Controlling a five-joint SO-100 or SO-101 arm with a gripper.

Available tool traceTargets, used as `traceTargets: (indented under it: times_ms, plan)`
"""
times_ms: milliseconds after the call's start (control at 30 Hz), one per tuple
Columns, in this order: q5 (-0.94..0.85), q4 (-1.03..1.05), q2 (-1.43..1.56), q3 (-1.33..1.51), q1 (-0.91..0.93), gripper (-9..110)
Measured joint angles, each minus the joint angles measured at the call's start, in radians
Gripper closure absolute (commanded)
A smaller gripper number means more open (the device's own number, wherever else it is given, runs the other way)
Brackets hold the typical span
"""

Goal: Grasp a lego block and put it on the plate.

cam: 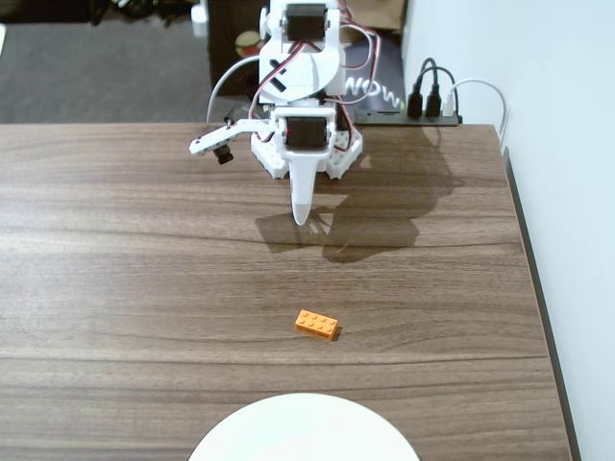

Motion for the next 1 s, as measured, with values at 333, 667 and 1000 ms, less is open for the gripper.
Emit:
traceTargets:
  times_ms: [333, 667, 1000]
  plan:
    - [-0.028, -0.032, -0.04, 0.0, 0.008, 101]
    - [-0.222, -0.207, -0.436, -0.155, 0.135, 101]
    - [-0.532, -0.339, -0.735, -0.259, 0.193, 101]
